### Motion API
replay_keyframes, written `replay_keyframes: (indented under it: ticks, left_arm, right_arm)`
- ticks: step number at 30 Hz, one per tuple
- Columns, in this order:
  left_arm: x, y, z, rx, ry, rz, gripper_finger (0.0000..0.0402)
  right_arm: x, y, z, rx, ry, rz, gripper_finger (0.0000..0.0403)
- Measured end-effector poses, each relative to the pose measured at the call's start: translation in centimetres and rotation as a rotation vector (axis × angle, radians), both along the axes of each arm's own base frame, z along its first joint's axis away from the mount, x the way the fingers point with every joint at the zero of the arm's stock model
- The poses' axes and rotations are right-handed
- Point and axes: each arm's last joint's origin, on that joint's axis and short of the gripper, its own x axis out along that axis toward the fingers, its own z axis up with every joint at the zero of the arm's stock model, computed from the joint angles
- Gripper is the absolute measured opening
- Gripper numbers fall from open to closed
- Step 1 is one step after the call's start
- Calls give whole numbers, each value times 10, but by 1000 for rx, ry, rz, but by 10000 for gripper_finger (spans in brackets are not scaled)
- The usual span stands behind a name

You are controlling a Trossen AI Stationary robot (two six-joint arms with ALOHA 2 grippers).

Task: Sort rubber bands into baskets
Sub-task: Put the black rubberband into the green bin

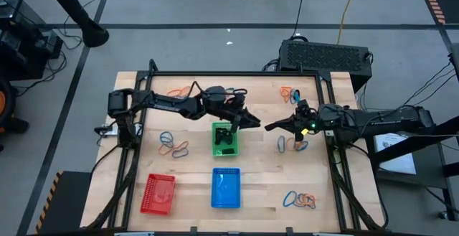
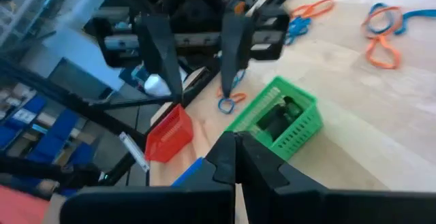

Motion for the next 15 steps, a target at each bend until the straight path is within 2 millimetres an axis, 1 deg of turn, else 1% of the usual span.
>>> replay_keyframes:
  ticks: [3,6,10,13,15]
  left_arm:
    - [4,-4,7,48,-32,-1,166]
    - [6,-7,10,110,-57,2,166]
    - [7,-8,12,122,-65,-2,166]
    - [7,-9,9,125,-42,-12,166]
    - [7,-10,9,123,-43,-30,166]
  right_arm:
    - [7,1,4,1,-7,19,0]
    - [14,1,10,-5,-58,28,0]
    - [22,1,13,-11,-112,68,0]
    - [26,1,14,-12,-145,72,0]
    - [27,1,13,-12,-135,69,0]
